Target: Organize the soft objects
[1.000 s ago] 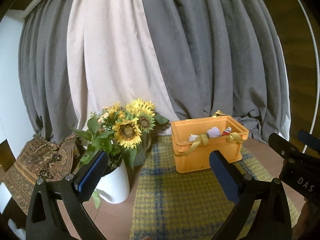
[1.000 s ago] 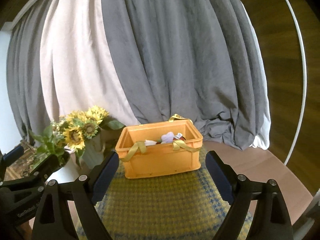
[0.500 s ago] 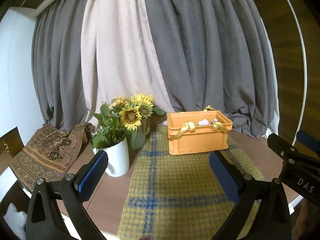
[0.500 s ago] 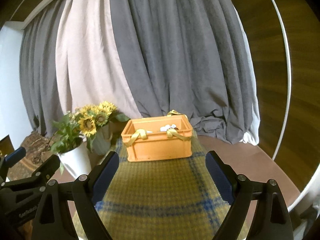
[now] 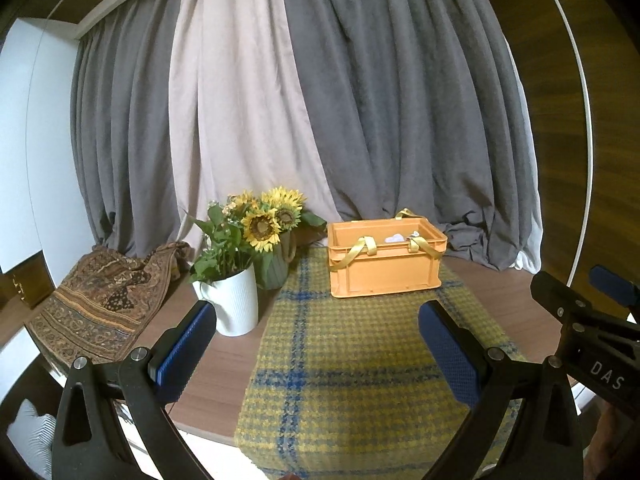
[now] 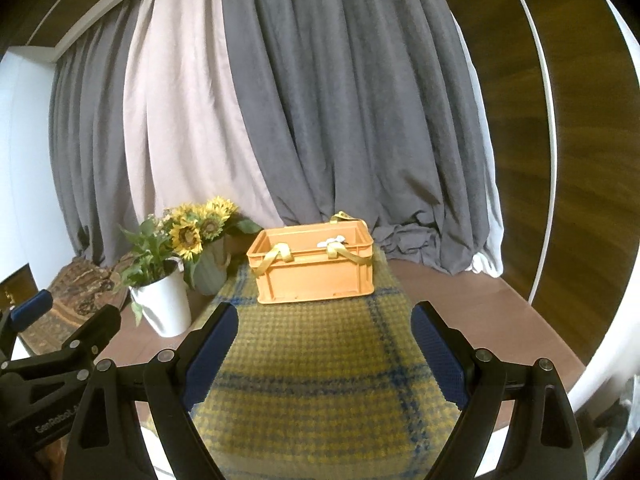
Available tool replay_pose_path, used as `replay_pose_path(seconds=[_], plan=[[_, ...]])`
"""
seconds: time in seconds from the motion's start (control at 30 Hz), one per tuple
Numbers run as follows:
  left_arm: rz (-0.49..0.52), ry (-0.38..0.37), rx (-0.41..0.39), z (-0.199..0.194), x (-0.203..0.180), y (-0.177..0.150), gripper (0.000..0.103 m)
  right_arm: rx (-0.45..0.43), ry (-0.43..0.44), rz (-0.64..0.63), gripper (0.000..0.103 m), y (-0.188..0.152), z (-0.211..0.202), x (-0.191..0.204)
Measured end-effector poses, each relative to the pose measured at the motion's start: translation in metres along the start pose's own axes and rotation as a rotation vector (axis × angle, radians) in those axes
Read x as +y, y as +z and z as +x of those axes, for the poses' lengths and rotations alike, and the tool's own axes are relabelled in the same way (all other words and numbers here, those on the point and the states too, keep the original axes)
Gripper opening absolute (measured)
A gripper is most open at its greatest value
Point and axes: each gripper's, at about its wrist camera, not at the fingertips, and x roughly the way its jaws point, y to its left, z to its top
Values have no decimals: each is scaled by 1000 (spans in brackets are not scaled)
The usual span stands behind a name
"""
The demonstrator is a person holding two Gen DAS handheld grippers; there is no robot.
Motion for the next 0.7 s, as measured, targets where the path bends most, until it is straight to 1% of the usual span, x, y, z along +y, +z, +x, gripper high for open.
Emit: replay_pose_path(seconds=[0.7], plan=[[5, -11, -10, -12, -9, 1, 103, -13, -8, 7, 89, -2, -15, -9]])
